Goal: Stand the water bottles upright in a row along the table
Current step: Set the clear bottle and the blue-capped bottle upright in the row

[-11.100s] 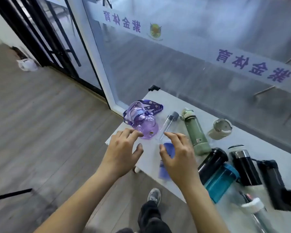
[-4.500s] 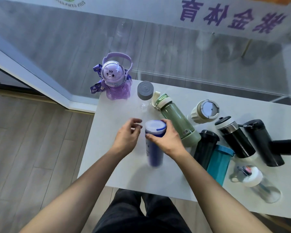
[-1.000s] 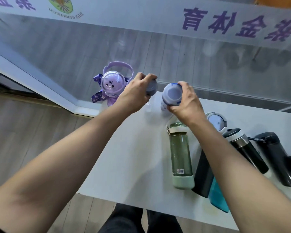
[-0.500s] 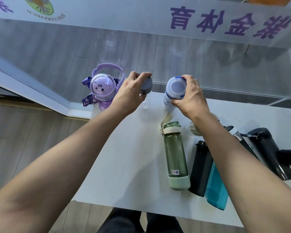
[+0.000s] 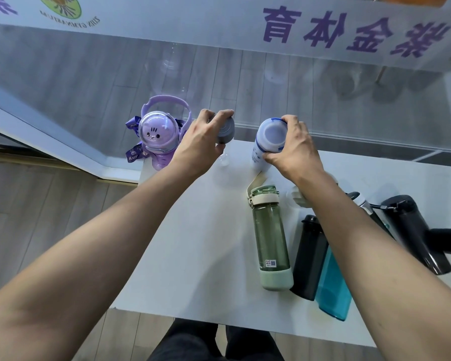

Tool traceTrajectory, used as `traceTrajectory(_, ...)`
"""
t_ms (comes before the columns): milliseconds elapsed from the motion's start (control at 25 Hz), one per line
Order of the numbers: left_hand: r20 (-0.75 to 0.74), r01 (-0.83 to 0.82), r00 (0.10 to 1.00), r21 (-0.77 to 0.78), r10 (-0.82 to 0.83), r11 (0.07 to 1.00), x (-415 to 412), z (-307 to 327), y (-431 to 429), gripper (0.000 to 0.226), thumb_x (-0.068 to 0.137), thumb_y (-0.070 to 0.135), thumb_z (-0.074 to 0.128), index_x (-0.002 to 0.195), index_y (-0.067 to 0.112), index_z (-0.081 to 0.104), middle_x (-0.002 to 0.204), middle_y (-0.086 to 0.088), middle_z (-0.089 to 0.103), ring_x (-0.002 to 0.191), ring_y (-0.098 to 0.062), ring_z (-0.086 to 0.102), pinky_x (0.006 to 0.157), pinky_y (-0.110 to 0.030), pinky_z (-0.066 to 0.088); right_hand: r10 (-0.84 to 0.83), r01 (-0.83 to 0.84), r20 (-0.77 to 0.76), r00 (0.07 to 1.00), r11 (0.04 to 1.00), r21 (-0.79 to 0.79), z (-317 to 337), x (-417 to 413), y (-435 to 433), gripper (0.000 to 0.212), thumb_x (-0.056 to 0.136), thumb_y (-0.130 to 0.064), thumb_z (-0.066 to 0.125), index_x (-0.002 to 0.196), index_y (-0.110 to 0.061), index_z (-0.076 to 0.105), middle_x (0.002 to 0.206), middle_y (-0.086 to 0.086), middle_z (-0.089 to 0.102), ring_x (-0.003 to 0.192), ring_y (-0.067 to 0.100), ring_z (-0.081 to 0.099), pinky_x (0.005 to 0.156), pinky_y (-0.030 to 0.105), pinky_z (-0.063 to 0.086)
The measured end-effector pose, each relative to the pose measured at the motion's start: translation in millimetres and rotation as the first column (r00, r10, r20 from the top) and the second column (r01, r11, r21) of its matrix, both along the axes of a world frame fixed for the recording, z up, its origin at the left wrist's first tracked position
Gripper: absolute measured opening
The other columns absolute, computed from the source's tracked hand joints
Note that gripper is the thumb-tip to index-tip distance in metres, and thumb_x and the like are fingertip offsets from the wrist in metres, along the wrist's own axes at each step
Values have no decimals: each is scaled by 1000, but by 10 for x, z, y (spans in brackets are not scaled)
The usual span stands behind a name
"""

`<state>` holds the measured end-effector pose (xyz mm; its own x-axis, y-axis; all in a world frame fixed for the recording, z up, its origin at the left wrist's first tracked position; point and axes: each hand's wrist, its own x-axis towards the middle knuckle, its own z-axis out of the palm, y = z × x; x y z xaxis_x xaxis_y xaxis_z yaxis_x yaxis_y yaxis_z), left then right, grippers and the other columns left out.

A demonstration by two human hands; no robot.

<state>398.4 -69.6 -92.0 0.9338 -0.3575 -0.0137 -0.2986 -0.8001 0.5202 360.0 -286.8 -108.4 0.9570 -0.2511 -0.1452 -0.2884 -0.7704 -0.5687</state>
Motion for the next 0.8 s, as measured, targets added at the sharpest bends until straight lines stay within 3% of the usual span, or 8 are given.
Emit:
traceTrajectory(120, 9, -1, 1000, 7, 1, 1000, -14, 13, 2, 67, 83, 6, 67, 142, 25, 45, 127, -13, 50, 112, -33, 53, 93, -37, 44, 0, 0, -18, 1000, 1000, -25, 4, -9, 7, 85, 68, -39, 86, 138, -25, 40, 130, 6, 50, 116, 29, 56, 90, 38, 47)
traceTrajectory(320, 1, 7, 1000, 11, -7, 1000, 0, 14, 6, 73, 82, 4, 66, 147, 28, 40, 138, -13, 45, 120, -35, 51, 99, -41, 46, -16, 16, -18, 1000, 1000, -20, 106, -113, -12, 110, 69, -41, 86, 156, -26, 21, 139, 11, 43, 123, 32, 53, 99, 41, 45)
traceTrajectory(600, -7, 36, 999, 57, -36, 998, -44, 70, 12, 81, 82, 10, 68, 151, 32, 32, 146, -12, 38, 123, -40, 44, 104, -48, 41, -127, 128, 58, 990, 991, -23, 333, -585, -229, 100, 76, -39, 80, 156, -25, 22, 133, 12, 45, 120, 29, 52, 103, 46, 46)
traceTrajectory(800, 166, -8, 986, 85, -6, 996, -316, 179, -17, 76, 81, 15, 70, 148, 29, 38, 148, -11, 39, 125, -40, 42, 108, -47, 35, -214, 215, 41, 976, 976, -27, 305, -989, -465, 88, 78, -36, 76, 152, -19, 31, 132, 14, 47, 124, 30, 51, 107, 46, 43)
